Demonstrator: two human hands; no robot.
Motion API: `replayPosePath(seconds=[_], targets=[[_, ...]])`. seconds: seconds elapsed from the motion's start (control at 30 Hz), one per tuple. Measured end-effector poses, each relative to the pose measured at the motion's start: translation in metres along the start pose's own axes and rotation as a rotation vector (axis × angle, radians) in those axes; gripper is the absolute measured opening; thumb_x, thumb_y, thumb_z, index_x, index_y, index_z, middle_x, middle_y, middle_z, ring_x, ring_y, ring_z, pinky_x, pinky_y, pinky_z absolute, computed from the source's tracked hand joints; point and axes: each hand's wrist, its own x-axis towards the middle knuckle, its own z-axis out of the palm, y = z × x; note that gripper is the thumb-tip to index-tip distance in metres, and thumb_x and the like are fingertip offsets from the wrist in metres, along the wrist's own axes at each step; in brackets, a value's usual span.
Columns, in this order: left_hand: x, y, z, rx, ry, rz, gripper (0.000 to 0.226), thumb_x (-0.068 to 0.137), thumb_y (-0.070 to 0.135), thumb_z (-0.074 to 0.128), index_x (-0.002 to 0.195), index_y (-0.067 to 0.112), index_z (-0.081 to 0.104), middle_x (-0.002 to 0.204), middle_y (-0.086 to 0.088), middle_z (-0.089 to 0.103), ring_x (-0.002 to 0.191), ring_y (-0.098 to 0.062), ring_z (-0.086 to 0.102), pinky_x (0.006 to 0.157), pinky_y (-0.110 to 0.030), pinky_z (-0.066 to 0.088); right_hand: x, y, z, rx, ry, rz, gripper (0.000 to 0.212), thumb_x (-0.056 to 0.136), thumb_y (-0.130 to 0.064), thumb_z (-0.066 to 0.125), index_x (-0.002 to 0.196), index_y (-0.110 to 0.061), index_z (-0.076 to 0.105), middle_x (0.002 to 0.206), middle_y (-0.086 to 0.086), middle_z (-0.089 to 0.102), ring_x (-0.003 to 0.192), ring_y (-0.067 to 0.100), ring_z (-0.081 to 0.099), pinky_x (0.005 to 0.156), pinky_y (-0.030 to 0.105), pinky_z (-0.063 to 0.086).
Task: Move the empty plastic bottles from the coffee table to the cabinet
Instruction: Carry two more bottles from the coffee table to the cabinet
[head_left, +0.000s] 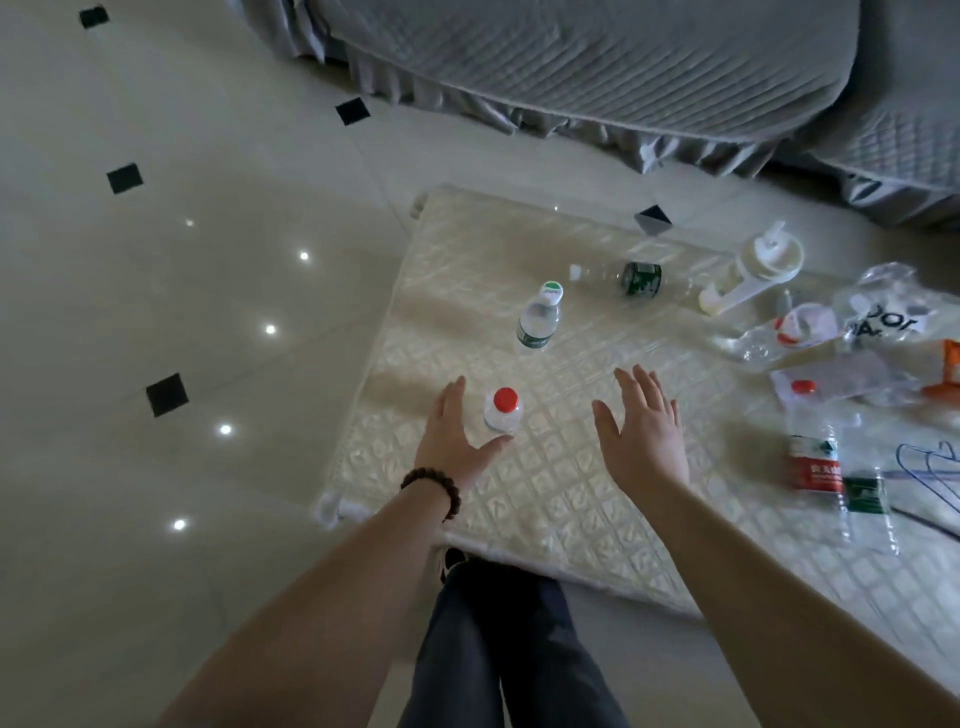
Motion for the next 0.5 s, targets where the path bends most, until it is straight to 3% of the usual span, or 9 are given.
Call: replayPosePath(seconds=[0.1,0.17,0.23,0.3,0.4,0.5], targets=[[0.030,-0.007,0.018,-0.068,-0.064,-0.055,0.103,0.069,0.035,0.081,0.148,0.028,0.017,0.153,0.008,0.021,0.137,-0.012,0.028,0.111,-0.030,0.025,0.019,0.001,0.015,0.026,-0.016,0.020,0.056,0.099,-0.040,0.038,0.149,-0.018,0.026,0.160,0.002,0.015,0.149,0.015,0.003,0.121,0.039,0.004],[0.048,-0.012,0.031,-0.057,-0.067,-0.039,0.099,0.064,0.038,0.084,0.144,0.028,0.027,0.144,0.011,0.034,0.127,-0.007,0.038,0.109,-0.030,0.031,0.030,0.002,0.024,0.039,-0.016,0.033,0.056,0.099,-0.040,0.038,0.149,-0.019,0.026,0.160,0.001,0.015,0.149,0.015,0.003,0.121,0.039,0.006],[0.061,-0.016,0.042,-0.032,-0.060,-0.008,0.087,0.062,0.034,0.085,0.134,0.025,0.038,0.128,0.010,0.046,0.116,-0.007,0.046,0.100,-0.028,0.040,0.038,0.004,0.031,0.045,-0.025,0.043,0.056,0.099,-0.040,0.039,0.149,-0.020,0.025,0.160,0.001,0.015,0.149,0.015,0.003,0.121,0.038,0.006],[0.069,-0.015,0.048,-0.023,-0.038,0.014,0.074,0.066,0.023,0.084,0.127,0.022,0.042,0.115,0.012,0.046,0.107,-0.006,0.047,0.092,-0.021,0.038,0.043,0.006,0.035,0.056,-0.039,0.049,0.056,0.099,-0.040,0.039,0.149,-0.021,0.025,0.160,0.000,0.014,0.149,0.014,0.003,0.121,0.038,0.006],[0.076,-0.015,0.054,-0.004,-0.020,0.038,0.066,0.070,0.019,0.081,0.125,0.021,0.044,0.111,0.011,0.050,0.105,-0.009,0.051,0.091,-0.021,0.040,0.049,0.007,0.038,0.079,-0.058,0.060,0.056,0.098,-0.039,0.040,0.149,-0.021,0.025,0.160,0.000,0.015,0.148,0.015,0.004,0.121,0.039,0.010],[0.082,-0.010,0.051,-0.023,-0.036,0.014,0.052,0.072,0.021,0.076,0.116,0.026,0.048,0.102,0.013,0.058,0.097,-0.008,0.058,0.081,-0.019,0.044,0.056,0.007,0.037,0.087,-0.061,0.058,0.057,0.098,-0.040,0.041,0.149,-0.021,0.025,0.160,0.000,0.016,0.148,0.014,0.005,0.121,0.039,0.011]])
